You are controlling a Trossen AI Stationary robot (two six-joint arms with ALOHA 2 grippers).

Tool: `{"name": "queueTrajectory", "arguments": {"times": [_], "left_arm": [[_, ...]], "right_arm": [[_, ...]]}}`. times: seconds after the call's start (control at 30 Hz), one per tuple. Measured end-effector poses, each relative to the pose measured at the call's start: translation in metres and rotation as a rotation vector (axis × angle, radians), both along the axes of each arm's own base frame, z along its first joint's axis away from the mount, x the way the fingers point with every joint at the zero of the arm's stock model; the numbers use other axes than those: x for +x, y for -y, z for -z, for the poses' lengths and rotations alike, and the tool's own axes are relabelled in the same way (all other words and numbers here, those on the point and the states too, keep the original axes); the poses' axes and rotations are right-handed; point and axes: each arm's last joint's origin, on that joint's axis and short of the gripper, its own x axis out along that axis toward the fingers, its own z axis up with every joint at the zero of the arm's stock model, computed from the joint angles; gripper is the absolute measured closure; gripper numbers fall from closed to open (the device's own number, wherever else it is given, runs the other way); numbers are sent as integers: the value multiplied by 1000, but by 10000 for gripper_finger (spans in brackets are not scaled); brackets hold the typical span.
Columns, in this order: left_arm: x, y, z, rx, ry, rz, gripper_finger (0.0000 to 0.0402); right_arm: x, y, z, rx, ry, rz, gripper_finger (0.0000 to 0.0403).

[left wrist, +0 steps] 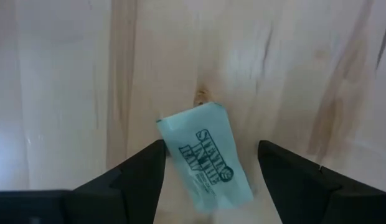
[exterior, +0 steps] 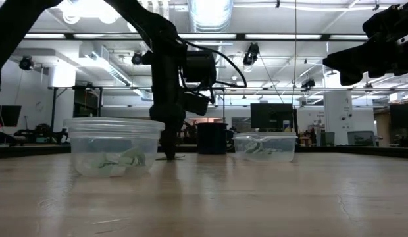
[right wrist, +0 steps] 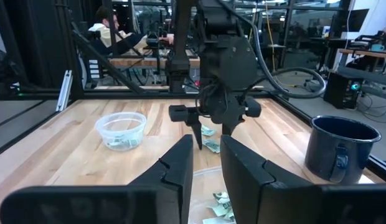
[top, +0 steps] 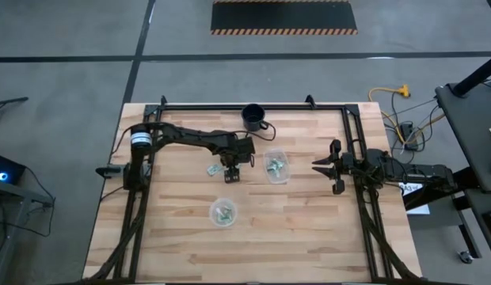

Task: Pick and place items into bin
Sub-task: Put the white stevia packet into the left transparent bin

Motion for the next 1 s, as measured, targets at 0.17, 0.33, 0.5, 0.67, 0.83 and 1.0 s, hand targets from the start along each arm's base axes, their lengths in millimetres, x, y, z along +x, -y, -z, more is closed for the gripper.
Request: {"name": "queueTrajectory", "arguments": {"times": [0.17,0.33,0.5,0.67,0.83,1.0], "left_arm": [[2,0,12,-22,-35,1,161],[3,-1,12,-25,-31,-1,161],[4,-2,9,-27,-26,-4,162],[4,-3,8,-29,-24,-7,176],[5,-3,9,-30,-18,-4,241],[6,-3,9,-37,-10,4,337]], "right_arm": [[0,0,0,-1,0,0,330],[0,0,0,-1,0,1,330],[0,0,0,-1,0,0,330],[0,0,0,-1,0,0,330],[0,0,0,0,0,0,330],[0,0,0,0,0,0,330]]}}
